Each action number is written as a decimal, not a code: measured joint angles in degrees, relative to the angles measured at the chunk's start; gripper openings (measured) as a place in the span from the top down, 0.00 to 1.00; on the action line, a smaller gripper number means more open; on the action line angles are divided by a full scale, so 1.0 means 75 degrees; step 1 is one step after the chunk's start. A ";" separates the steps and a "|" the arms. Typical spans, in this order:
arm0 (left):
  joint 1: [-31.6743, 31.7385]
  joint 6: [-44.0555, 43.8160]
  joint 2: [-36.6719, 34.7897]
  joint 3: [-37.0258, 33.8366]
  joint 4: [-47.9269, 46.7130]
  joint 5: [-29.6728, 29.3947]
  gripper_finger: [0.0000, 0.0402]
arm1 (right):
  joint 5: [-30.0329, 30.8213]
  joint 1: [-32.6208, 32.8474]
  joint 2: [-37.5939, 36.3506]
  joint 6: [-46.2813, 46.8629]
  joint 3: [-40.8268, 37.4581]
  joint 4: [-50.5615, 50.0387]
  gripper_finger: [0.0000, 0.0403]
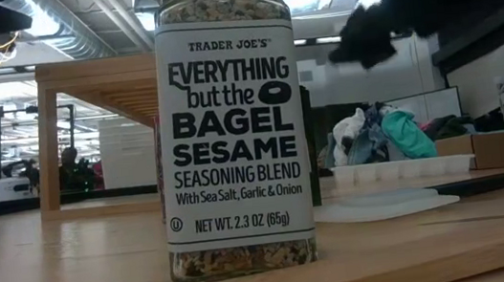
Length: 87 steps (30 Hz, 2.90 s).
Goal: Shelf spices
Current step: Put the black seasoning can on the shelf
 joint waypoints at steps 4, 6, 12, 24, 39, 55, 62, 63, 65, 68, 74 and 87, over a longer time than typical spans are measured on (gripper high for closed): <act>-0.0198 -0.0278 -0.0012 0.0000 -0.0457 -0.0184 0.28 | -0.0100 -0.0001 0.0751 0.0003 0.0000 0.0614 0.48; -0.0333 -0.0744 -0.0066 0.0000 -0.0884 -0.0384 0.28 | -0.0286 -0.0001 0.1099 0.0000 0.0000 0.1006 0.48; -0.0643 -0.1799 -0.0172 0.0000 -0.1768 -0.0546 0.28 | -0.0615 -0.0001 0.1681 0.0036 0.0000 0.1690 0.48; -0.0751 -0.1845 -0.0172 0.0000 -0.1757 -0.0541 0.28 | -0.0465 -0.0001 0.2685 0.0143 0.0092 0.2984 0.48; -0.0751 -0.1848 -0.0169 0.0000 -0.1733 -0.0467 0.28 | -0.0649 -0.0004 0.3765 -0.0218 0.1642 0.2129 0.48; -0.0751 -0.1848 -0.0169 0.0000 -0.1732 -0.0448 0.28 | -0.1333 -0.0007 0.3765 -0.0201 0.1912 0.1812 0.69; -0.0751 -0.1866 -0.0167 0.0000 -0.1730 -0.0448 0.28 | -0.1457 0.0135 0.3656 -0.0221 0.1915 0.1967 0.69; -0.0751 -0.1892 -0.0167 0.0000 -0.1731 -0.0446 0.28 | -0.1420 0.0181 0.3592 -0.0227 0.1937 0.1959 0.69; -0.0748 -0.1929 -0.0166 0.0000 -0.1733 -0.0446 0.28 | -0.1408 0.0248 0.3461 -0.0287 0.1987 0.1955 0.69; -0.0748 -0.1938 -0.0166 0.0000 -0.1719 -0.0445 0.28 | -0.1412 0.0302 0.3162 -0.0609 0.2084 0.1947 0.69; -0.0751 -0.1950 -0.0166 0.0000 -0.1690 -0.0445 0.28 | -0.0817 0.0276 0.2269 -0.1219 0.2264 0.1384 0.69; -0.0751 -0.2063 -0.0160 0.0000 -0.1689 -0.0445 0.28 | -0.0004 -0.0823 0.0458 -0.3175 0.4627 -0.2274 0.69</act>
